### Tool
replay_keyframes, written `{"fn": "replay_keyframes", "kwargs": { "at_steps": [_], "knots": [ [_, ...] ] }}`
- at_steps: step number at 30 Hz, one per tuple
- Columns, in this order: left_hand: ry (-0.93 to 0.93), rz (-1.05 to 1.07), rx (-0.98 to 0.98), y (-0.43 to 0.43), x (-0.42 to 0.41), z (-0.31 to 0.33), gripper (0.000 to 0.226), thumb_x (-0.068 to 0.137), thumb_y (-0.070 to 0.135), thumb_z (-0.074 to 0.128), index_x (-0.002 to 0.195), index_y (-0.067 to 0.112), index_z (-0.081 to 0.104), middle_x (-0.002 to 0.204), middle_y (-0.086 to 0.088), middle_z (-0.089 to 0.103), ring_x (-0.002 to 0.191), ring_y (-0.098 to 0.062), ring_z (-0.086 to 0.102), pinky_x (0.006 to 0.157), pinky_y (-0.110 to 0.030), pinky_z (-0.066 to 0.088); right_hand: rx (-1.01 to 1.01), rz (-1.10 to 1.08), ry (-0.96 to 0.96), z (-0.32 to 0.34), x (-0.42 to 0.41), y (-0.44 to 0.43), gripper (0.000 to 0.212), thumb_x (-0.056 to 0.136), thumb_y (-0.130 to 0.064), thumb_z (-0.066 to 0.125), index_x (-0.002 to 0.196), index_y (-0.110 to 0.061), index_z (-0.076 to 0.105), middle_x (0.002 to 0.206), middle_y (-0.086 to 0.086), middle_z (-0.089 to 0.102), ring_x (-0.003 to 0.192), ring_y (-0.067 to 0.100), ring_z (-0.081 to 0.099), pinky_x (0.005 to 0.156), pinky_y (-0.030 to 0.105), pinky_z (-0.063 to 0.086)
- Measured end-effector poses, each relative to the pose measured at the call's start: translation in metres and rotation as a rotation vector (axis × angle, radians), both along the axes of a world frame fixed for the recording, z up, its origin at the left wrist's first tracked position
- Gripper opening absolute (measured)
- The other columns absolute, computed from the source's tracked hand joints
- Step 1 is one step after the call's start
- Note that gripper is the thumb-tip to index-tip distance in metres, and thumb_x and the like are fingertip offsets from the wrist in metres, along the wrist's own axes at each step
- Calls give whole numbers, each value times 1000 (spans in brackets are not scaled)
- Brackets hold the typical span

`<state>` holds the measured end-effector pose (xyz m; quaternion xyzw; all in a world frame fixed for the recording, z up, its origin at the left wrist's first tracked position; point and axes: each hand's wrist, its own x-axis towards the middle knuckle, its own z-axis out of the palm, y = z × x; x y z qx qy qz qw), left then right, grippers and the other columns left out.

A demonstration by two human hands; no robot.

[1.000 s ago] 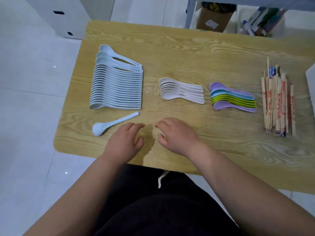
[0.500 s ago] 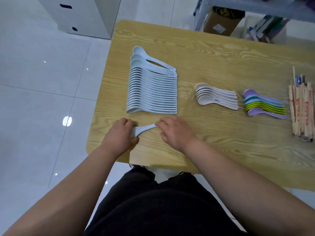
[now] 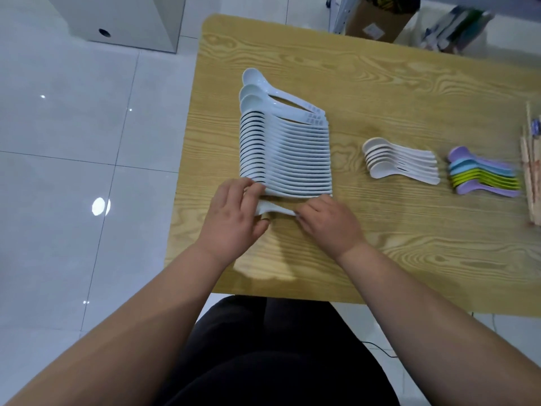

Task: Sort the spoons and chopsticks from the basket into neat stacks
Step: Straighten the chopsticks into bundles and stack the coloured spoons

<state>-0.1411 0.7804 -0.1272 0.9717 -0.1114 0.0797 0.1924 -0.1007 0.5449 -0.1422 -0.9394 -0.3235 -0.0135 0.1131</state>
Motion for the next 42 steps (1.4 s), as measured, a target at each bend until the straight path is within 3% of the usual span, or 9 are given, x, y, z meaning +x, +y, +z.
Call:
{"fn": "replay_keyframes", "kwargs": {
  "at_steps": [3, 9, 16, 21, 25, 27, 32, 37, 42],
  "knots": [
    [77, -24, 41, -1, 17, -3, 84, 75, 37, 79, 144, 3, 46, 144, -22, 45, 138, -43, 38, 115, -54, 32, 43, 24, -17, -1, 11, 2, 15, 97, -23, 60, 87, -14, 67, 77, 5, 60, 73, 30, 56, 62, 42, 48],
    [209, -100, 237, -12, 49, -3, 94, 84, 54, 68, 156, 9, 26, 163, -16, 20, 151, -40, 10, 122, -57, 16, 103, 56, -94, -3, 26, 6, 21, 97, -17, 61, 77, -13, 62, 73, 7, 56, 69, 31, 54, 60, 44, 46],
    [182, -159, 347, -16, 50, -10, 82, 90, 55, 57, 153, 7, 35, 163, -14, 26, 150, -48, 7, 118, -66, 16, 267, 48, -47, 9, 39, 10, 10, 89, -15, 63, 84, -8, 67, 79, 8, 61, 74, 30, 59, 71, 41, 49],
    [145, -191, 428, -14, 49, -11, 75, 95, 53, 53, 153, 9, 37, 162, -12, 30, 149, -52, 9, 115, -69, 19, 244, -63, 116, 27, 118, 46, 39, 91, -23, 57, 125, -6, 63, 123, 14, 62, 117, 33, 57, 103, 40, 42],
    [102, -194, 437, -16, 55, -7, 72, 88, 50, 63, 144, 6, 50, 153, -13, 45, 145, -48, 27, 110, -69, 28, 59, -129, 416, 38, 190, 82, 61, 103, -31, 47, 157, -12, 27, 164, 12, 23, 150, 30, 21, 122, 38, 17],
    [66, -208, 438, -18, 59, -8, 69, 85, 47, 65, 139, 4, 56, 147, -15, 51, 142, -45, 36, 109, -69, 29, -3, -139, 471, 33, 218, 91, 59, 105, -31, 43, 158, -14, 24, 162, 10, 29, 147, 33, 26, 119, 37, 21],
    [17, -203, 396, -24, 62, -14, 64, 84, 40, 64, 135, 1, 57, 143, -16, 55, 142, -40, 40, 111, -71, 24, 50, -76, 467, 27, 236, 85, 34, 101, -22, 51, 134, -20, 59, 127, 4, 62, 118, 23, 54, 96, 31, 40],
    [73, -144, 352, -29, 61, -7, 67, 83, 41, 60, 144, 14, 51, 149, -15, 47, 146, -45, 29, 113, -69, 20, 185, -62, 511, 28, 227, 74, 20, 92, -15, 58, 111, -16, 64, 108, -3, 60, 96, 13, 53, 89, 34, 47],
    [106, -126, 340, -31, 62, -4, 67, 84, 47, 59, 145, 21, 51, 150, -13, 47, 146, -45, 27, 115, -67, 18, 156, -7, 520, 16, 219, 70, 44, 98, -14, 46, 140, -23, 55, 116, 2, 56, 113, 23, 50, 100, 34, 39]
  ]
}}
